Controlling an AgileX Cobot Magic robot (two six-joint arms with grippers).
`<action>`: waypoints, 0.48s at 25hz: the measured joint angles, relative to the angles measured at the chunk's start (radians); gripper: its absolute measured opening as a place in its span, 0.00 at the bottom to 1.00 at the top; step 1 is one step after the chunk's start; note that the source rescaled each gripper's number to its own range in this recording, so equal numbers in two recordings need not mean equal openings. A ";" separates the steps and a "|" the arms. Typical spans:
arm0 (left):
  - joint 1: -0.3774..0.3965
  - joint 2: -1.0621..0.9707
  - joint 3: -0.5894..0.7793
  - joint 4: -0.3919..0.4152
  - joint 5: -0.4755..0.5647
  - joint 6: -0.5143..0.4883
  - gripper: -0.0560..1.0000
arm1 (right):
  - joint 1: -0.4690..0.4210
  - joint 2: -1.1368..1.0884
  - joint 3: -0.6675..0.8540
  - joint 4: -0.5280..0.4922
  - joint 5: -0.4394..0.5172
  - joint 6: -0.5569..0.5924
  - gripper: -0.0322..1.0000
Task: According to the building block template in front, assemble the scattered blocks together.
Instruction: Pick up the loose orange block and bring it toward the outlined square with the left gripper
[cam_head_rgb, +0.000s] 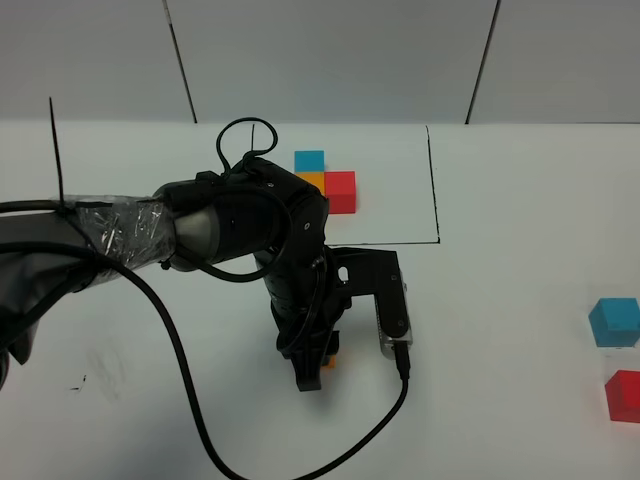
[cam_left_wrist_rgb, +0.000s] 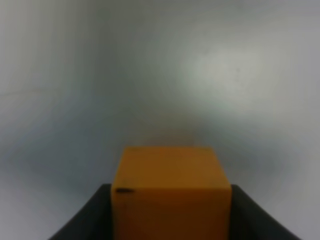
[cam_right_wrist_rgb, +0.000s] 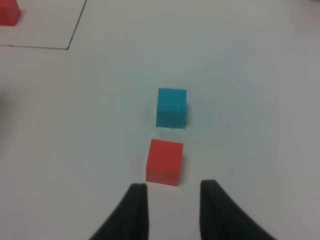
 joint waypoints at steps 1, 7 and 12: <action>0.000 0.002 0.000 -0.001 -0.002 0.000 0.05 | 0.000 0.000 0.000 0.000 0.000 0.000 0.03; 0.000 0.004 0.000 -0.001 -0.013 0.005 0.05 | 0.000 0.000 0.000 0.000 0.000 -0.006 0.03; 0.000 0.020 0.000 -0.001 -0.029 0.009 0.05 | 0.000 0.000 0.000 0.000 0.000 -0.006 0.03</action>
